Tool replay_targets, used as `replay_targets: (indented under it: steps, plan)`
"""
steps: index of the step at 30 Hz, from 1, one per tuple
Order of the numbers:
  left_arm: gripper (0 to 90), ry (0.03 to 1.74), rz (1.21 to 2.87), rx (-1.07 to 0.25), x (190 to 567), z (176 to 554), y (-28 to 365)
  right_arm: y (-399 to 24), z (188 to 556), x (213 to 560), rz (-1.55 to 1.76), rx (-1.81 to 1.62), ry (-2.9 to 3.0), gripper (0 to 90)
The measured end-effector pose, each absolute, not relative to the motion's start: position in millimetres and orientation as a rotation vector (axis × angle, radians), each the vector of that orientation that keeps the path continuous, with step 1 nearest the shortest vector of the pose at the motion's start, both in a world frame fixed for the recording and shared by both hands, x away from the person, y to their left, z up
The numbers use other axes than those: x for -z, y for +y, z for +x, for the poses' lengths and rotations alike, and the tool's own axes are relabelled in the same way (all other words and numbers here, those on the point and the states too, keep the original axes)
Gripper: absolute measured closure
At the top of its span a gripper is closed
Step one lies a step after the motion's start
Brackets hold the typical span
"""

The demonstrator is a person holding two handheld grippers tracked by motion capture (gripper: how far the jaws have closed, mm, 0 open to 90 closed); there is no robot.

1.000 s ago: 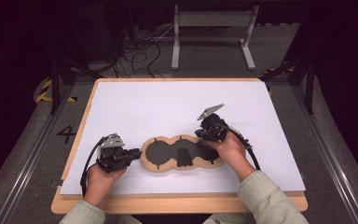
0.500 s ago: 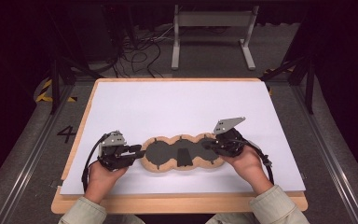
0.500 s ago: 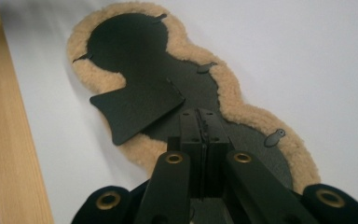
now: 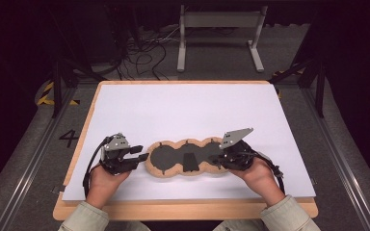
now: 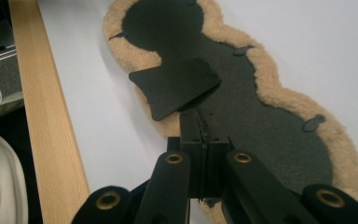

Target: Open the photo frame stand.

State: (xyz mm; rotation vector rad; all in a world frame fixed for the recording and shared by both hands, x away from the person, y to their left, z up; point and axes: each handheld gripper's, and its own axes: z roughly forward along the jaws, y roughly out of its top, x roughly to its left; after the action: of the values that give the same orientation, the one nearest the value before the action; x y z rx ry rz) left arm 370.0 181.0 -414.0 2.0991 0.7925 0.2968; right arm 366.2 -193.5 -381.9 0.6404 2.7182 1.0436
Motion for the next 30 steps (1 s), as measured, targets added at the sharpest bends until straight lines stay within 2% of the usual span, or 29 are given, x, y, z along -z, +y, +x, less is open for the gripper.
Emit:
replay_targets:
  steps: [10, 30]
  plan:
    - [54.9, 0.873, 2.019, -0.226, 419, 376, 189, -181, 360, 394, 0.593, -0.999, 2.793, 90.0]
    - [51.0, 0.891, 2.049, -0.225, 425, 378, 189, -163, 362, 429, 0.614, -0.91, 2.894, 90.0]
